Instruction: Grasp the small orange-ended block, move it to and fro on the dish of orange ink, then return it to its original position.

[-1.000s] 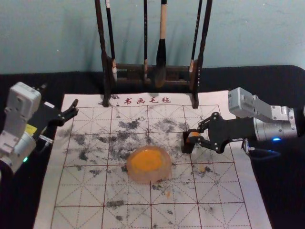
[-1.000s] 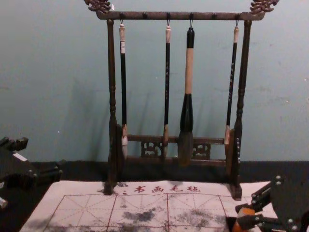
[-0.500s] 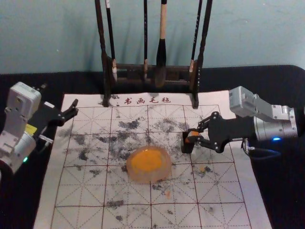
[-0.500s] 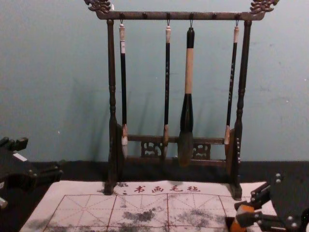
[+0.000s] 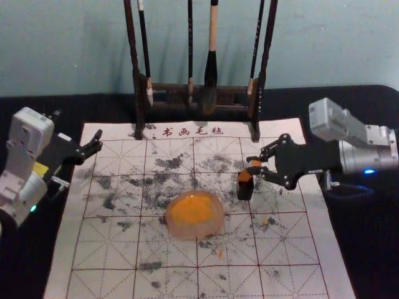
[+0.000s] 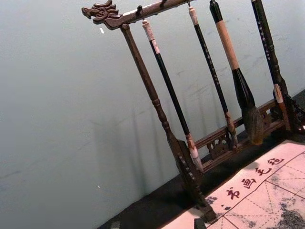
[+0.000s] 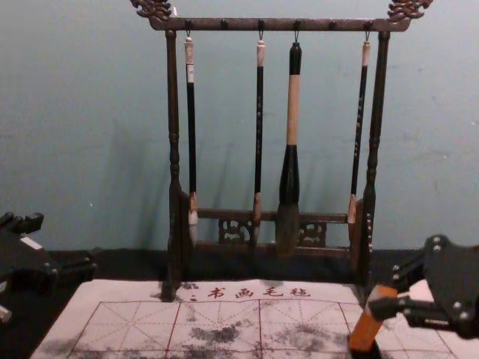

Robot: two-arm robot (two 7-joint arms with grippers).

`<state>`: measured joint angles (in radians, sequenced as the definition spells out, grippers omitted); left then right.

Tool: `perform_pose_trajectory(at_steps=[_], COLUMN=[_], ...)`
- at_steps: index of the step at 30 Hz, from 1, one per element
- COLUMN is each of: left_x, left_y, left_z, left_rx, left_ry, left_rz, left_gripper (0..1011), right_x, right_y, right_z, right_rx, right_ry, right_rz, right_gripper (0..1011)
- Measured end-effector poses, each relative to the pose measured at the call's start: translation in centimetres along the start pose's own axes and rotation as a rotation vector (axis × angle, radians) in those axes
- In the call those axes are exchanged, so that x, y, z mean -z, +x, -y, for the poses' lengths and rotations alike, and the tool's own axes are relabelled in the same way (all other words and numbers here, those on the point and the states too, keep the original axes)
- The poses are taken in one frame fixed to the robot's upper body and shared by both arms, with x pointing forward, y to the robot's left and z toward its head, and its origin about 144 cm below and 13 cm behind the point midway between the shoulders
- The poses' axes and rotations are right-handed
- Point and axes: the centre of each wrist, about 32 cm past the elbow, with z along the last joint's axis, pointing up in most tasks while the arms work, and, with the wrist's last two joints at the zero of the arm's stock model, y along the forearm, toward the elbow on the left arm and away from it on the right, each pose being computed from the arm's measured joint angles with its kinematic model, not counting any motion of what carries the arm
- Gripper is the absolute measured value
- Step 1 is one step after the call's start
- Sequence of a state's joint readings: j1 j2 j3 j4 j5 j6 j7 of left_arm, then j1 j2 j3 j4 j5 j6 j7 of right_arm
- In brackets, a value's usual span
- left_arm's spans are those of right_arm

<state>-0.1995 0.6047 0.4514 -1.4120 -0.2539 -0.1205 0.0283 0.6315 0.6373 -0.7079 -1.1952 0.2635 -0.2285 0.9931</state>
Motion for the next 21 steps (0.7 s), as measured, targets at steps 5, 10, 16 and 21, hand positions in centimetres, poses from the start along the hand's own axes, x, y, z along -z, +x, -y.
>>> perform_pose_trajectory(at_steps=[5, 10, 16, 21], left_x=[0.0, 0.0, 0.0, 0.0], left_y=[0.0, 0.0, 0.0, 0.0], left_z=[0.0, 0.0, 0.0, 0.0], left_rx=[0.000, 0.000, 0.000, 0.000], left_ry=[0.000, 0.000, 0.000, 0.000], left_rz=[0.000, 0.000, 0.000, 0.000], left_gripper=[1001, 1001, 1001, 1002], right_x=[-1.2, -2.1, -3.1, -3.9], right_y=[0.2, 0.5, 1.4, 2.5], right_z=[0.8, 1.1, 0.6, -0.7], right_rx=[0.026, 0.027, 0.002, -0.040], right_ry=[0.007, 0.014, 0.020, 0.037], right_rz=[0.012, 0.015, 0.009, -0.021], right_gripper=[133, 133, 133, 133])
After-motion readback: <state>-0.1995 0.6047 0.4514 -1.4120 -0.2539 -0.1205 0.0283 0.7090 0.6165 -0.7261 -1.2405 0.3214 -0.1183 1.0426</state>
